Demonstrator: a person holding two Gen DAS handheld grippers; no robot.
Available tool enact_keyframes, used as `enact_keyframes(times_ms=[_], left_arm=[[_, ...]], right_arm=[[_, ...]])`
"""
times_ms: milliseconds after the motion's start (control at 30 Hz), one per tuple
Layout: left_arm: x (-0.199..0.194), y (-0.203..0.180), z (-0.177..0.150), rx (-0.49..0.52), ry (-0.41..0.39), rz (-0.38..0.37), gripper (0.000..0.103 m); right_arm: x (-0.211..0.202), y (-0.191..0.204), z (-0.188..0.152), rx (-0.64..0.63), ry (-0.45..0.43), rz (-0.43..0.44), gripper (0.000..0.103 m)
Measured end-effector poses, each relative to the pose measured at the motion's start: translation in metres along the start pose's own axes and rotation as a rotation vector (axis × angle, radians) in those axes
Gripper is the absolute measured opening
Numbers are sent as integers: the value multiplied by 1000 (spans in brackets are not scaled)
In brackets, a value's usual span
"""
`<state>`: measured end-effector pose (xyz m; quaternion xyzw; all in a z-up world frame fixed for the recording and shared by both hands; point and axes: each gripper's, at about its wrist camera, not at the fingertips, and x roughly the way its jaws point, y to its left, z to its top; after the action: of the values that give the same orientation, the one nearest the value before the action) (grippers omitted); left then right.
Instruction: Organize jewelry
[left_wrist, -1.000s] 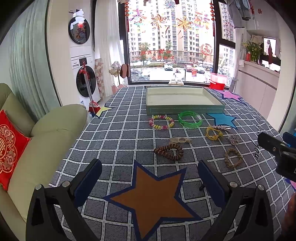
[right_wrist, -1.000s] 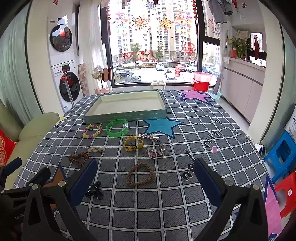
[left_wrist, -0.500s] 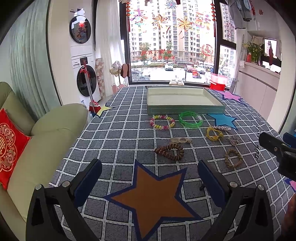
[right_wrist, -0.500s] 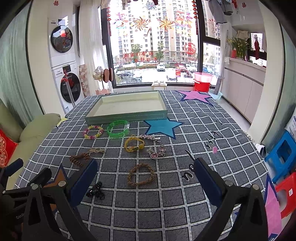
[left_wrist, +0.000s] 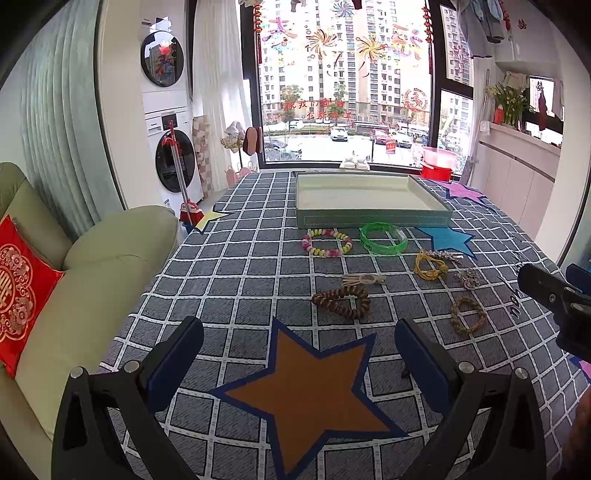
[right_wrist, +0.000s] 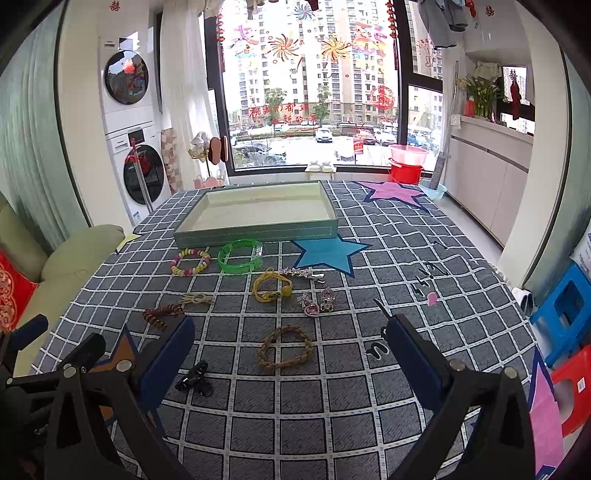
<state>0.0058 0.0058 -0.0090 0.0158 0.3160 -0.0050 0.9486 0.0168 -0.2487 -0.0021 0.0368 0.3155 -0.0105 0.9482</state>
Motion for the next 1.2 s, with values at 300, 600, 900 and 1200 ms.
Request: enact_keyframes(times_ms=[300,600,900,1200], left_arm=[[-1,1,-2,-1,2,3,103],[-1,0,-2,-2,3,4,103],[-1,1,-3,-2,3,4,103],[1,0,-4,0,7,2,103]], right_arm=[[-1,1,-1,0,-1,1,103],[-1,0,-1,0,-1,2,103],[-1,0,-1,1,0,2,103],[-1,1,-1,1,1,3,103]])
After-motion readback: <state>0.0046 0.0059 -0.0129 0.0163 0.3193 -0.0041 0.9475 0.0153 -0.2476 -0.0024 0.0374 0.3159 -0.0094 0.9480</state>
